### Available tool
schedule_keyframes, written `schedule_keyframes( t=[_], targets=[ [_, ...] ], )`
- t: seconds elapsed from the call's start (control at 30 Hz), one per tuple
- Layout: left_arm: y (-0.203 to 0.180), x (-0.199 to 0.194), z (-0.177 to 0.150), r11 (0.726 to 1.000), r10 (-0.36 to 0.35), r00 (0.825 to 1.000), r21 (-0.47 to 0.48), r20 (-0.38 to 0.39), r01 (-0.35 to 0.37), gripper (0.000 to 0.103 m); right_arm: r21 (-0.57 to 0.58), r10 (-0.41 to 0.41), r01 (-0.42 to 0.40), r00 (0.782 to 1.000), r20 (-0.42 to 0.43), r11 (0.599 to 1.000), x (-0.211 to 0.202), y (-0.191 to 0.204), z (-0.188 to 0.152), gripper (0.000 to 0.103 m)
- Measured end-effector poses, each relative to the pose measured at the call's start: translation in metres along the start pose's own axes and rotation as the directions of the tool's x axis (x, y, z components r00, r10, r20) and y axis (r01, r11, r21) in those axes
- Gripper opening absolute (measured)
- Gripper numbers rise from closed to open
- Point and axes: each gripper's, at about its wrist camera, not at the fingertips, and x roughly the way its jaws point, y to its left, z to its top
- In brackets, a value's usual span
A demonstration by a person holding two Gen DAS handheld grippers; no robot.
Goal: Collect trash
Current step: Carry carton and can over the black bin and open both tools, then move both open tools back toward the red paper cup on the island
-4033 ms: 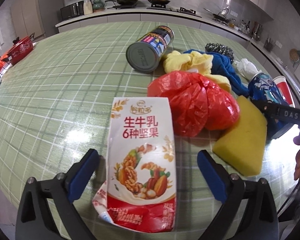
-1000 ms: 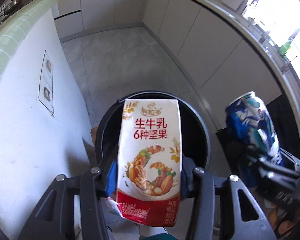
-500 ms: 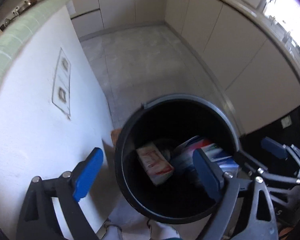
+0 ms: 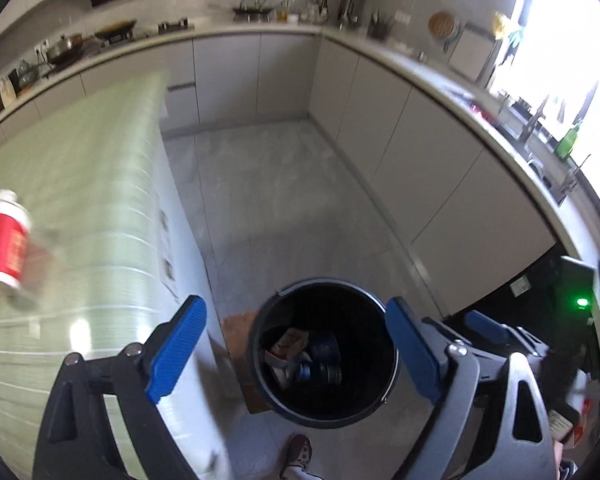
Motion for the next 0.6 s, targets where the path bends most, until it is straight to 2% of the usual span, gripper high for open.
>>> schedule_keyframes(
  t=[0.17,0.27,0.43,0.6],
  targets=[
    [0.051,-0.045,-0.013,0.998,0.057,0.997,-0.010,0.049,-0.056,0.092,-0.042,0.069,-0.068,0.997,0.043,0.997,-0.028,0.062,-0.002,0.081],
    [0.103,-0.058,-0.026,0.992,0.111,0.993,-0.071,0.041,-0.108,0.092,-0.088,0.114,-0.109,0.992,0.052,0.990,-0.036,0.109,-0.006,0.081],
    [0.179,-0.081,-0.050,0.964,0.206,0.978,-0.180,0.037,-0.197,0.092,-0.174,0.178,-0.168,0.983,0.040,0.970,-0.038,0.193,-0.018,0.081],
    [0.250,-0.104,-0.074,0.929,0.288,0.957,-0.257,0.047,-0.267,0.092,-0.223,0.220,-0.207,0.975,0.036,0.952,-0.036,0.261,-0.033,0.081]
  ],
)
